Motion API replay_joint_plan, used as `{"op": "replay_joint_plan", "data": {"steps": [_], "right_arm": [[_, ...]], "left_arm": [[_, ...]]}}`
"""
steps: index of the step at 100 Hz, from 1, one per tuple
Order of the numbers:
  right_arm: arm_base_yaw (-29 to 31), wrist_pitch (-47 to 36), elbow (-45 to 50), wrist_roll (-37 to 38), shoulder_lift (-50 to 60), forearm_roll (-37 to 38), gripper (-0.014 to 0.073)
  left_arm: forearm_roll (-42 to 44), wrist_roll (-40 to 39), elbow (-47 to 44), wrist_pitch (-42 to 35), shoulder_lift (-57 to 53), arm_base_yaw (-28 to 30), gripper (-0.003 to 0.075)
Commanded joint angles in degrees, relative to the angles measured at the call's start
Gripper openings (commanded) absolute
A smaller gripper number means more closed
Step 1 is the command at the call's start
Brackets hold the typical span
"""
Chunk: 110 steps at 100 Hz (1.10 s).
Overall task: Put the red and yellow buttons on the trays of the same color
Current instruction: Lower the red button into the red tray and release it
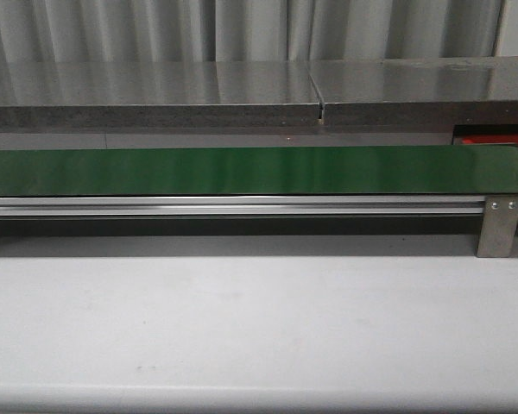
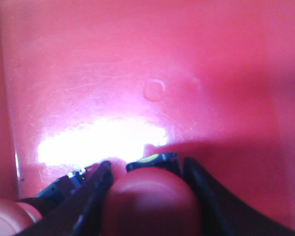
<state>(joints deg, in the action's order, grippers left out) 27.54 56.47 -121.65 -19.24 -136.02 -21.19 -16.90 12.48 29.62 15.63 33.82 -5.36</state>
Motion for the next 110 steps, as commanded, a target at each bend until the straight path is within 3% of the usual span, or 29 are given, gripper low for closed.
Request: {"op": "replay_joint_plan", "data": {"steps": [1, 13, 25, 52, 85, 99, 110], "right_arm": [[0.42, -0.86, -1.65, -0.26, 3.65, -0.71, 0.0316], [0.76, -0.86, -1.93, -0.26, 4.52, -0.71, 0.0536], [1.10, -1.05, -2.10, -0.26, 6.85, -0.71, 0.0643], [0.61, -0.56, -2.18, -0.26, 15.17, -2.81, 0.0644], [-6.60, 3.57, -1.68, -0.89, 28.49, -3.78, 0.0591], [-10.34, 2.38, 4.31, -2.34, 35.51, -3.73, 0.0591], [-13.28, -2.37, 14.69, -3.85, 43.58, -3.35, 0.0591]], "left_arm": [[-0.70, 0.12, 1.67, -4.35, 0.01, -0.50, -0.0019], [-0.70, 0.12, 1.67, -4.35, 0.01, -0.50, -0.0019], [-0.70, 0.12, 1.67, -4.35, 0.01, -0.50, -0.0019], [-0.70, 0.12, 1.67, -4.35, 0.01, -0.50, -0.0019], [-0.70, 0.12, 1.67, -4.35, 0.01, -0.50, -0.0019], [-0.70, 0.12, 1.67, -4.35, 0.01, -0.50, -0.0019], [-0.70, 0.12, 1.67, -4.35, 0.01, -0.50, -0.0019]]}}
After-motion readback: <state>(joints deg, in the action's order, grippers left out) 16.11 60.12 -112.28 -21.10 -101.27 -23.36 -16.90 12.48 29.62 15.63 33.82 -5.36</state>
